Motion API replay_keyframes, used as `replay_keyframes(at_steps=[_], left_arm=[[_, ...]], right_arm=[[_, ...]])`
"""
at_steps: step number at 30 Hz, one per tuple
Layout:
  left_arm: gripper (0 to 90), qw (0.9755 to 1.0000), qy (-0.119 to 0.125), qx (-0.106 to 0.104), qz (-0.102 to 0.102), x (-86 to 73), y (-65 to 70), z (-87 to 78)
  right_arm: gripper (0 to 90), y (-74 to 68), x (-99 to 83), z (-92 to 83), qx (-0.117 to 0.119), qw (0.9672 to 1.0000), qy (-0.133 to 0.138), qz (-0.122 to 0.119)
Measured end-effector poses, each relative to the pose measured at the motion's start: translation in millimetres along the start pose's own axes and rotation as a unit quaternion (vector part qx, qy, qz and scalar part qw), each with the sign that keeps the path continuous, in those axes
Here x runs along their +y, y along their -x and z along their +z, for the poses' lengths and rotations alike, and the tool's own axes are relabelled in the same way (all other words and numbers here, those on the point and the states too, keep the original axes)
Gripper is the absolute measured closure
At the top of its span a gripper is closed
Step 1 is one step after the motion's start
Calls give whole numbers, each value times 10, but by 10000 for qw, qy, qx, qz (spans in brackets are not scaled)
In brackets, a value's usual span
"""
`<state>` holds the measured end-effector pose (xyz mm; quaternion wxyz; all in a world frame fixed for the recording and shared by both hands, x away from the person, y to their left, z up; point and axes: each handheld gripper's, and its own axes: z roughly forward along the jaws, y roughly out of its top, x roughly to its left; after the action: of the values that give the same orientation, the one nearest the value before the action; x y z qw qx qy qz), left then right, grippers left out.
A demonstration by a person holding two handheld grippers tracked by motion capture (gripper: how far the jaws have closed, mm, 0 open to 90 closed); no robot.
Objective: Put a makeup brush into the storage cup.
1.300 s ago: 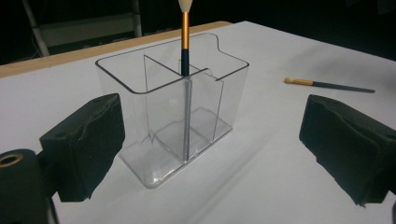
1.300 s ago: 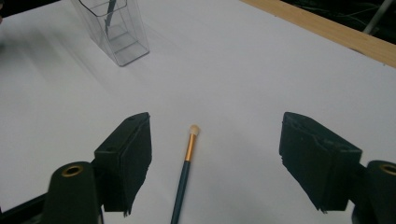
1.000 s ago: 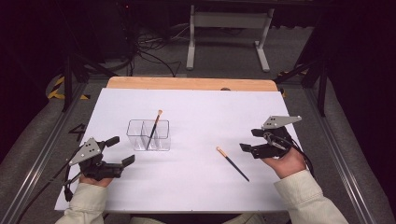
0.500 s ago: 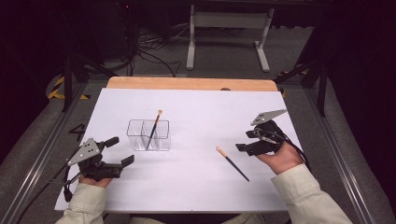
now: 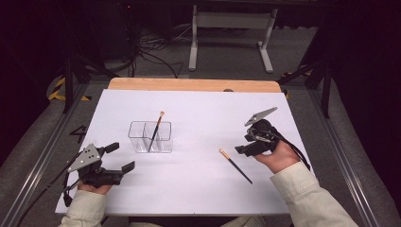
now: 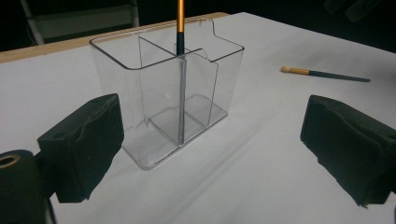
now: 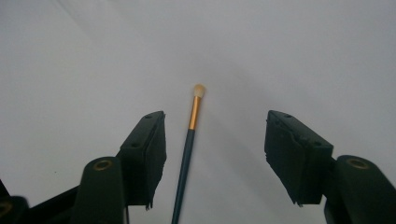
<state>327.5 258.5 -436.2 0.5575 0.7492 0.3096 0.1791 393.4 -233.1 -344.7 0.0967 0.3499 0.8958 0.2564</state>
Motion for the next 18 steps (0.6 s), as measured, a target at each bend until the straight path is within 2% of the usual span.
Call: replay_keyframes(at_steps=[6,18], left_arm=[[68,10000,8,45,-26,-20,4,-37],[70,10000,-4,76,-26,-26,14,-44]], right_arm=[[426,-11,29,106,-101,9995,-283,112],[484,-15,36,259,40,9977,-625,241]])
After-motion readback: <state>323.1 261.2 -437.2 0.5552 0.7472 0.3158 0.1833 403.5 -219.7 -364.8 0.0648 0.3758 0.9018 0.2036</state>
